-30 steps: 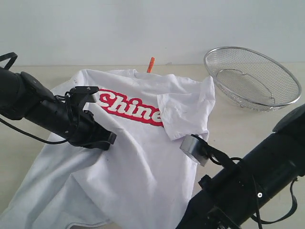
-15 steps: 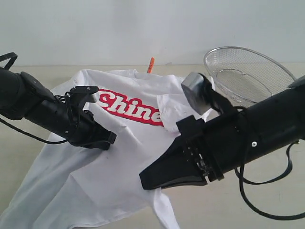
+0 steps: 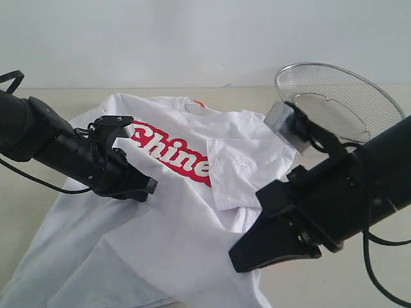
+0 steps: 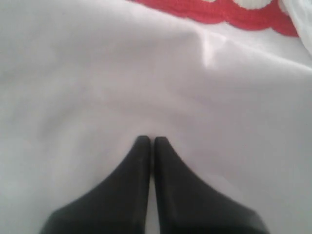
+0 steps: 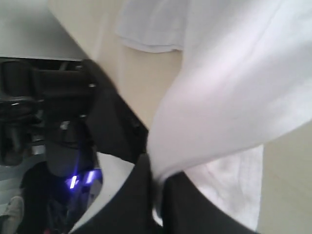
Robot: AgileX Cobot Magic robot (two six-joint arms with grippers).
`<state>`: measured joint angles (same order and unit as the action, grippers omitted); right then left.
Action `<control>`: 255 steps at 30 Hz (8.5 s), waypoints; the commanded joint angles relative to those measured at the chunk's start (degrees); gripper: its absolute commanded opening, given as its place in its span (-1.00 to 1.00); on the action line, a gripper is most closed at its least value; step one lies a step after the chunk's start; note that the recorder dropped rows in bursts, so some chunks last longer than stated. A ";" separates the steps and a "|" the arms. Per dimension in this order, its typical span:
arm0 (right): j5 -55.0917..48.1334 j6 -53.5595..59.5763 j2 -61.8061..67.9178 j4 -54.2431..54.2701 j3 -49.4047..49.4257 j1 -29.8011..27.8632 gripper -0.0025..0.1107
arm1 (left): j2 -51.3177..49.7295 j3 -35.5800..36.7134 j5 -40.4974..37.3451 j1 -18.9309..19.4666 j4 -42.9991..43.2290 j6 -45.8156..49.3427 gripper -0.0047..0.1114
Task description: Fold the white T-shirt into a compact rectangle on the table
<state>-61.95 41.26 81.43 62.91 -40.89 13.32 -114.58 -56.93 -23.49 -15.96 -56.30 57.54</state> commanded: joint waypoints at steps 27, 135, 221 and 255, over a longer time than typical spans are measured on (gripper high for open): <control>9.53 -18.22 19.76 -34.42 -11.97 -0.25 0.56 | -2.10 0.64 0.81 0.09 2.17 -0.34 -0.84; -2.47 -29.15 27.16 -55.79 -35.37 1.82 -0.96 | 32.94 25.29 -13.67 -7.34 28.78 -29.72 -0.84; 7.61 -30.98 29.74 -51.72 -18.09 18.65 -0.96 | 29.93 24.88 -12.53 -1.18 50.94 -54.95 -0.84; 4.07 -39.82 25.56 -65.12 -7.76 18.54 -0.96 | 31.93 29.39 -12.68 -1.41 32.92 -39.77 -0.84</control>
<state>-63.15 1.47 108.87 0.37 -49.44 31.95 -83.19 -27.65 -37.47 -17.05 -22.61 17.01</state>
